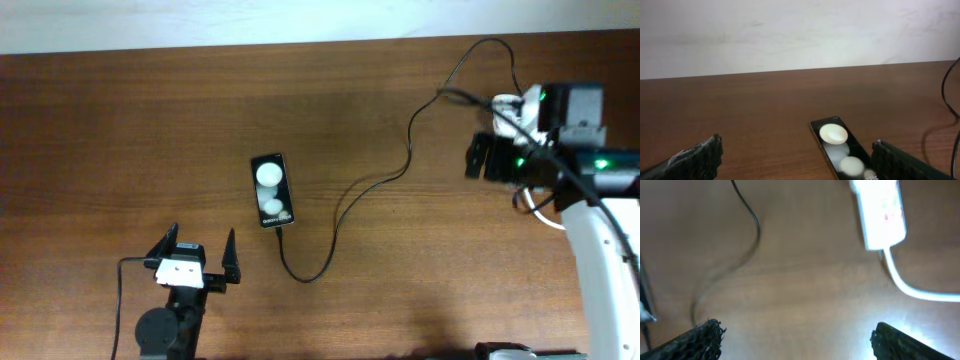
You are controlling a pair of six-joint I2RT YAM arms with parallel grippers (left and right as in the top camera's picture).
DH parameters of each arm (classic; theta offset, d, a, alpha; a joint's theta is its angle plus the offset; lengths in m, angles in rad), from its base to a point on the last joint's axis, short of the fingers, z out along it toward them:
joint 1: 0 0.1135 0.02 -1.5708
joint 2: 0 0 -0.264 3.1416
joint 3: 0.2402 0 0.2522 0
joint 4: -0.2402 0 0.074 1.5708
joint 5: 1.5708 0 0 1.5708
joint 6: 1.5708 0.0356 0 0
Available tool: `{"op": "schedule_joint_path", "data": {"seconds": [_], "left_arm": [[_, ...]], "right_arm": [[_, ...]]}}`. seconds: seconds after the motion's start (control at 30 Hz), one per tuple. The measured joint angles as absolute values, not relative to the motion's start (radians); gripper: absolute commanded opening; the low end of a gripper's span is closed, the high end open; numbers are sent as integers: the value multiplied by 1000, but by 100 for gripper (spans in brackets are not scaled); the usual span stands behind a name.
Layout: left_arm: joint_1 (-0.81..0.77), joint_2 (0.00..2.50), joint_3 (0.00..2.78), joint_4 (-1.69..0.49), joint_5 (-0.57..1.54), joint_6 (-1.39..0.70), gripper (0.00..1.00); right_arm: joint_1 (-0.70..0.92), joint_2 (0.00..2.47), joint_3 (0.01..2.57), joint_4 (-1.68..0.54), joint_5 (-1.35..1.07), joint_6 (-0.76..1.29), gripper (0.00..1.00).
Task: Plug charger to phone and switch on socket
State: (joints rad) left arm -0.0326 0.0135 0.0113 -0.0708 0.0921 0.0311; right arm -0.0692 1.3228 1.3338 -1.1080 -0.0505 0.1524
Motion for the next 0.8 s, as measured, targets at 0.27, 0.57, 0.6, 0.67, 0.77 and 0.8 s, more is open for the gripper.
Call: {"op": "schedule_joint_path", "data": {"seconds": [0.27,0.57,0.6,0.67,0.77,0.8], "left_arm": [[-33,14,11,-70,92,31,99],[-33,14,11,-71,92,31,99],[-33,14,11,-70,92,31,99],[-33,13,11,-70,92,31,99],[-33,13,11,-71,89,31,99],[-33,13,11,-71,89,31,99]], "right_arm": [[-69,1288,1200,-1111,-51,153,99],[-69,1223,1095,-770,-51,141,99],[-69,1218,1044,-662,-75,130,99],[-69,1216,976,-563,-113,115,99],[-69,1197,772,-296,-215,92,99],[-69,1184,715,-245,-240,80,99]]}}
